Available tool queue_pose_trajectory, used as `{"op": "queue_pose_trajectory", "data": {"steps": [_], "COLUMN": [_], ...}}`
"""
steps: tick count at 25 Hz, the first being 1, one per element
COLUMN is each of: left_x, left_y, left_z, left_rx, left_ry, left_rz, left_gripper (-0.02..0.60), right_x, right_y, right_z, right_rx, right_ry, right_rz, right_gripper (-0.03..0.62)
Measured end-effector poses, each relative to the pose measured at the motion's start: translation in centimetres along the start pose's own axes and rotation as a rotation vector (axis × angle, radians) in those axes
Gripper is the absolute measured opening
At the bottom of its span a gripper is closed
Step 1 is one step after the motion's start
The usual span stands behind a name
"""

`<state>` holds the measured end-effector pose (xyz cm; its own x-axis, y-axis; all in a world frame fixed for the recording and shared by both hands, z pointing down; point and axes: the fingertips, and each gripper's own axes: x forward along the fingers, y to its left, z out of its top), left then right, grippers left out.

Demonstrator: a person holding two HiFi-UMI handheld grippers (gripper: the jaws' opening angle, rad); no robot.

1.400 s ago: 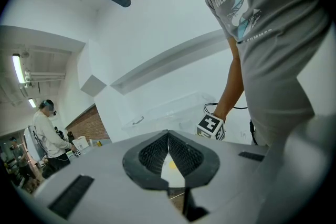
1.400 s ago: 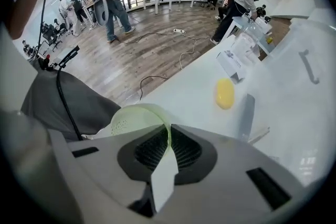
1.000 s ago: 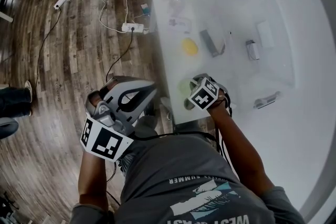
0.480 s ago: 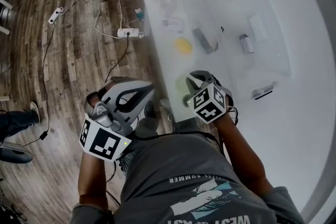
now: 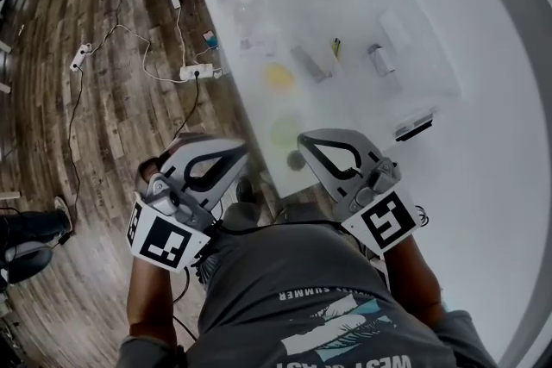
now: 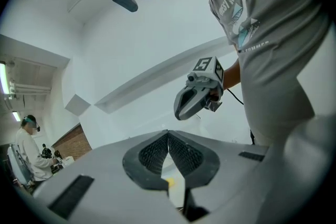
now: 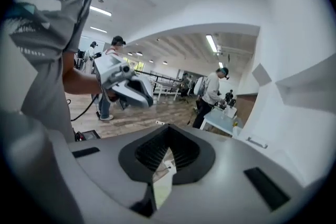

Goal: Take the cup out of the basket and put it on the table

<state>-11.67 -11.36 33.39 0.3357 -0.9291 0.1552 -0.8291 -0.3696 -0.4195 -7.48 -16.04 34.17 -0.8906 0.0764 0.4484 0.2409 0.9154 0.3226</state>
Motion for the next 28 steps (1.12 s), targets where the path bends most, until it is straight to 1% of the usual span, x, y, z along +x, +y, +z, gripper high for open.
{"op": "queue_pose_trajectory", "data": {"steps": [2, 3, 6, 9, 13, 15, 18, 23, 26, 28], "left_x": [0.3, 0.5, 1.7, 3.0, 4.1, 4.3, 3.8, 1.9, 0.1, -1.2], "left_y": [-0.8, -1.4, -3.3, -5.8, -9.8, -11.5, -13.4, -15.2, -16.4, -17.1], "left_z": [1.1, 1.5, 3.1, 5.2, 7.9, 9.2, 10.8, 13.7, 14.8, 15.9], "left_rx": [0.011, 0.016, 0.014, 0.016, 0.059, 0.084, 0.111, 0.155, 0.165, 0.167], "left_ry": [-0.002, 0.008, 0.032, 0.021, 0.018, 0.012, 0.006, -0.036, -0.032, -0.049], "left_rz": [-0.007, -0.015, -0.026, -0.048, -0.11, -0.122, -0.118, -0.07, -0.056, -0.043], "left_gripper": [0.011, 0.011, 0.011, 0.011, 0.011, 0.011, 0.011, 0.011, 0.011, 0.011], "right_x": [-2.8, -4.2, -8.2, -11.8, -16.5, -18.4, -20.8, -24.4, -26.1, -27.3], "right_y": [0.3, 0.4, 0.8, 1.6, 3.7, 4.8, 6.6, 9.2, 10.7, 11.8], "right_z": [1.6, 2.1, 2.7, 2.7, 1.6, 1.2, 1.2, 2.7, 3.6, 4.3], "right_rx": [0.068, 0.08, 0.065, 0.022, 0.042, 0.047, 0.041, -0.004, -0.006, -0.005], "right_ry": [-0.08, -0.104, -0.139, -0.172, -0.197, -0.202, -0.209, -0.223, -0.22, -0.216], "right_rz": [-0.048, -0.065, -0.089, -0.111, -0.169, -0.188, -0.206, -0.229, -0.241, -0.249], "right_gripper": [0.011, 0.009, 0.009, 0.009, 0.009, 0.009, 0.009, 0.009, 0.009, 0.009]}}
